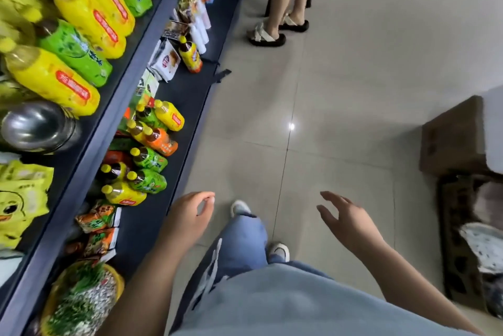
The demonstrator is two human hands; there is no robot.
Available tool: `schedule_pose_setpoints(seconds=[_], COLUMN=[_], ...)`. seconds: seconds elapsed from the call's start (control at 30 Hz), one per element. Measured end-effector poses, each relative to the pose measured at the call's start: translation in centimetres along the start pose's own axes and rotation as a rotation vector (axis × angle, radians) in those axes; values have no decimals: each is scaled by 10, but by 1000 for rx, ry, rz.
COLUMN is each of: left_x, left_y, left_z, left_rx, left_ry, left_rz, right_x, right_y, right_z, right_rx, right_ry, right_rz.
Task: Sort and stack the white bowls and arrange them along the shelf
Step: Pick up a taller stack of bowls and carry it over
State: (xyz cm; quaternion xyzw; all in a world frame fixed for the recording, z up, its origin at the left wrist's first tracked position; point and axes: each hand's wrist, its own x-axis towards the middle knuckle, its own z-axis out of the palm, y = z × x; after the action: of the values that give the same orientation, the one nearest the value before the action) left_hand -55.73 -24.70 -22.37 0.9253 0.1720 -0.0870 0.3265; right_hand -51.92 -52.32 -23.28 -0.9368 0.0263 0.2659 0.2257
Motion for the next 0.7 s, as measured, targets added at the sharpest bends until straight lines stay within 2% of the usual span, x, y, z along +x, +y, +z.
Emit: schedule_pose_setpoints(seconds=[0.13,0.4,0.53,0.7], left_x=[62,237,316,372], left_y=[7,35,59,81], left_z=[7,-28,-79,-150], left_rx=[-27,-91,-153,-124], left_ry=[-31,42,141,306], left_rz=[-63,-17,17,53], right_x=[71,221,291,358], right_y=[-22,-104,-172,-270], right_z=[-29,-97,-148,-211], right_rx=[-26,10,12,-32], right_ry=[-26,-26,23,68], right_rz=[-12,-63,-195,-473])
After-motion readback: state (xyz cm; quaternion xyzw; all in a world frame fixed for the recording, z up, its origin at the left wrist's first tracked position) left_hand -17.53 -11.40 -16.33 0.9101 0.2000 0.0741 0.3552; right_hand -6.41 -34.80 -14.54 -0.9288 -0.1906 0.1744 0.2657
